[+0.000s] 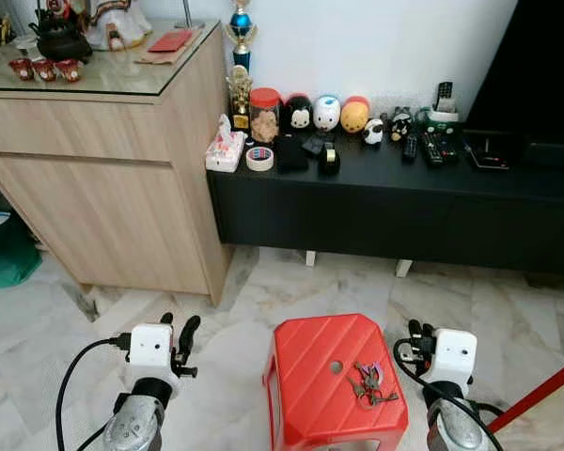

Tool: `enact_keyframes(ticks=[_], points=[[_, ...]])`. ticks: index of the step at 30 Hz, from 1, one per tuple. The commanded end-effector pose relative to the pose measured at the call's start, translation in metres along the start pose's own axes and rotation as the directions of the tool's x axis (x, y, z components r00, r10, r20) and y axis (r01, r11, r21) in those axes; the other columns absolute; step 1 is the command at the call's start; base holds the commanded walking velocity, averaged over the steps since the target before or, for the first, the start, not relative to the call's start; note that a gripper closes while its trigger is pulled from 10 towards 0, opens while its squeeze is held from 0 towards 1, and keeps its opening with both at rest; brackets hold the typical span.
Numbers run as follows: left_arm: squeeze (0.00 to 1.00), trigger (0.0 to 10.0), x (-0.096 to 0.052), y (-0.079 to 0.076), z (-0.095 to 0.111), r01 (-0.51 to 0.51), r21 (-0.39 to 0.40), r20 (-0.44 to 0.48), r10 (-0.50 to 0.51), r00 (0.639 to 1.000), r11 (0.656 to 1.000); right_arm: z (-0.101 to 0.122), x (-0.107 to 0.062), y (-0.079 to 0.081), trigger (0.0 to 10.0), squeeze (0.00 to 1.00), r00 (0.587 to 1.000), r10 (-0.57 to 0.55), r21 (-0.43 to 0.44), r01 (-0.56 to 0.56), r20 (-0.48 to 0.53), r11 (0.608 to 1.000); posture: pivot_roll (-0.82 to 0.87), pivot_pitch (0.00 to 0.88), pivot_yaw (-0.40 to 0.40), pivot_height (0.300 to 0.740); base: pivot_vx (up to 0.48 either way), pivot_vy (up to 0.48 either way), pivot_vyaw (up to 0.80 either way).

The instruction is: Hang keys on a hook

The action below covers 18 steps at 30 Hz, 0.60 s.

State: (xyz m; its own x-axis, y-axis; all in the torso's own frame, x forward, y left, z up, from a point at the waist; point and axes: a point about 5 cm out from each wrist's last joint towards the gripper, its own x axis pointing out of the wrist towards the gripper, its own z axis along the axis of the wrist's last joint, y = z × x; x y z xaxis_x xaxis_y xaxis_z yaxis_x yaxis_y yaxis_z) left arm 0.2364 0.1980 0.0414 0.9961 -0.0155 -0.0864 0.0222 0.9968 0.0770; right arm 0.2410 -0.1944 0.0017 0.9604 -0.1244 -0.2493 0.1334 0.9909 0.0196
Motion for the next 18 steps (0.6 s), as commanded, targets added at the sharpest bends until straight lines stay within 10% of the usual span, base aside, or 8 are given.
enact_keyframes(ticks=[1,18], points=[[0.00,10.0,0.000,0.003,-0.001,-0.003,0.001,-0.015,0.003,1.000,1.000,0.004,0.001,-0.003,10.0,0.00,1.000,-0.008,0.003,0.008,-0.003,1.000,0.01,0.000,-0.008,0.735,0.000,0.000,0.00],[0.00,10.0,0.005,0.008,0.001,-0.012,-0.010,-0.025,0.012,1.000,1.000,-0.001,0.008,0.010,10.0,0.00,0.998,0.045,0.014,-0.044,-0.053,0.999,0.02,0.000,-0.018,0.676,0.000,0.000,0.00]])
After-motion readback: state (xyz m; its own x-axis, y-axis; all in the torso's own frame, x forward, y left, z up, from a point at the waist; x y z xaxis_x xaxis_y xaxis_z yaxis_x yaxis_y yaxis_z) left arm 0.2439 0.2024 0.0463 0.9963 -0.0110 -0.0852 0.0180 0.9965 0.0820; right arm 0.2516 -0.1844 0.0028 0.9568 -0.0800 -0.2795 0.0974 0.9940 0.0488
